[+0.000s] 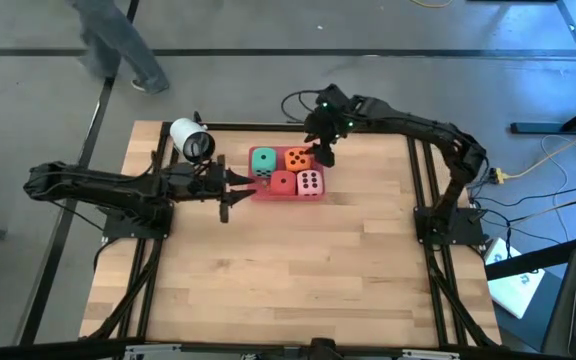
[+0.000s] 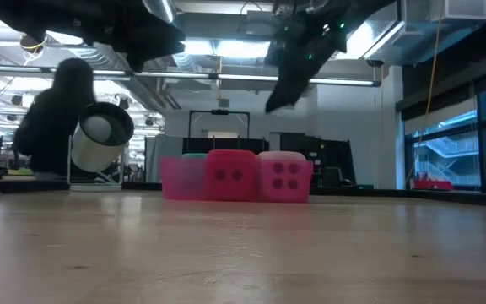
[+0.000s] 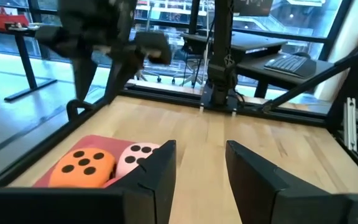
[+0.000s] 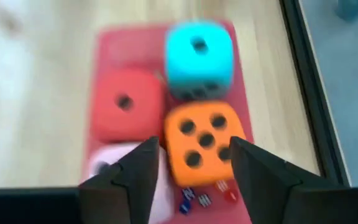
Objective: Pick & Place Dice
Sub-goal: Return to Home Position
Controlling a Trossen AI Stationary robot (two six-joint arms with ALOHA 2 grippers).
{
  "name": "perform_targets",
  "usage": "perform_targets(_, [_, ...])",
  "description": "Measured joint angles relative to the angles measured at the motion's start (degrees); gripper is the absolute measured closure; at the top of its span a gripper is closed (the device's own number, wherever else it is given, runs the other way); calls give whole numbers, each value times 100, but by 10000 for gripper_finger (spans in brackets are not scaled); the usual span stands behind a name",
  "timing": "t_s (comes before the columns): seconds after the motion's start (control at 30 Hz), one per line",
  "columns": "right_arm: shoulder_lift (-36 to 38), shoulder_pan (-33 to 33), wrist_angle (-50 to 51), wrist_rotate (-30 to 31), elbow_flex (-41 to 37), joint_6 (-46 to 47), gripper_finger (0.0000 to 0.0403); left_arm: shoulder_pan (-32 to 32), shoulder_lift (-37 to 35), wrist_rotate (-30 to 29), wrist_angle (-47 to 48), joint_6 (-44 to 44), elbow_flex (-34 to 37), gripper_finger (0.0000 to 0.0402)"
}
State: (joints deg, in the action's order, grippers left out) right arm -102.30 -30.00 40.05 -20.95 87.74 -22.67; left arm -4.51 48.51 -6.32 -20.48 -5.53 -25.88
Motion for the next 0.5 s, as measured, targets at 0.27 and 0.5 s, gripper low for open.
perform_targets(0.27, [1038, 26, -498, -909, -617, 295, 257, 0, -836, -11, 785, 43, 0, 270])
perform_targets(0.5, [2575, 134, -1355, -883, -2222, 706, 308, 2, -1523, -7, 1460, 82, 1, 271])
